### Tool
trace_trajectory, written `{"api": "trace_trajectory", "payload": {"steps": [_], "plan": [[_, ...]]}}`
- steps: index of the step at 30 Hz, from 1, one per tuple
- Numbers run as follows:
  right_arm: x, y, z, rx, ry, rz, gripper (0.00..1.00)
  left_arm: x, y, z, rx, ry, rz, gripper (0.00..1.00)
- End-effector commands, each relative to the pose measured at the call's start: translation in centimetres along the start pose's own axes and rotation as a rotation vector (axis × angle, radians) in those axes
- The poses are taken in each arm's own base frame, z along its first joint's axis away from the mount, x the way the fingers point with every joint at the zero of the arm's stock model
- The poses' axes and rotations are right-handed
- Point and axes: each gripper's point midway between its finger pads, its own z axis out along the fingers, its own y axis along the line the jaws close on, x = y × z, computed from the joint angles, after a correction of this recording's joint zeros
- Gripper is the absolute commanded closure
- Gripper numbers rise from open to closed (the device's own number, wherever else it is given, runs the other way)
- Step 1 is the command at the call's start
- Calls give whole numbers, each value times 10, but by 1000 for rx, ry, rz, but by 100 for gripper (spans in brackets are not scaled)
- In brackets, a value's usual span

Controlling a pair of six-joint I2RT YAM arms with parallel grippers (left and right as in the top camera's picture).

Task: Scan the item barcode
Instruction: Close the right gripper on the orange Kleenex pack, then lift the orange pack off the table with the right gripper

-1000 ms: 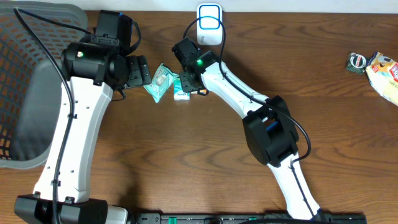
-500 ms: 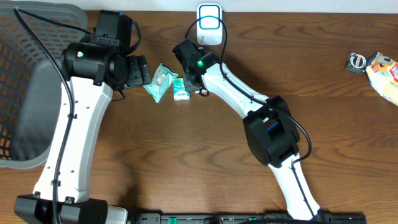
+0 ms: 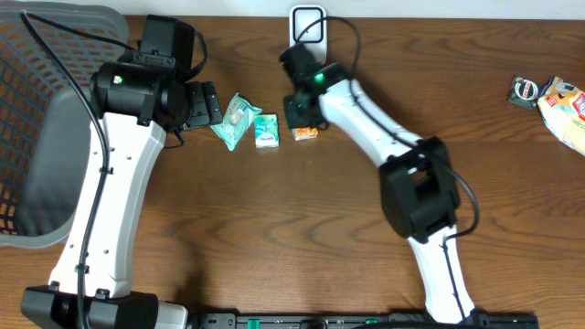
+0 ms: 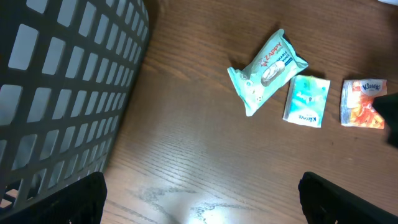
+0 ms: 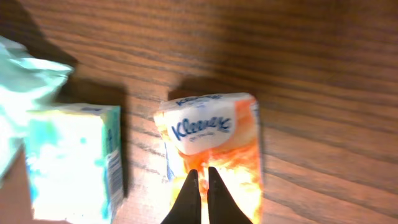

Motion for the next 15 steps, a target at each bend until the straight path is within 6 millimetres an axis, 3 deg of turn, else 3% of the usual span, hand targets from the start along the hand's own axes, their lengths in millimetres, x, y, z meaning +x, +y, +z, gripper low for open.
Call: {"api": "trace_trajectory", "payload": {"steps": [1, 7, 14, 15], "plan": [[-3, 6, -24, -173, 28, -23, 99, 0, 3, 0, -13, -1, -10, 2], [-1, -2, -24, -218, 50, -63, 95, 0, 3, 0, -13, -1, -10, 2], [4, 23, -19, -167, 19, -138, 49, 0, 3, 0, -13, -1, -10, 2], [4, 24, -18, -139, 10, -150, 47, 0, 3, 0, -13, -1, -10, 2]]}}
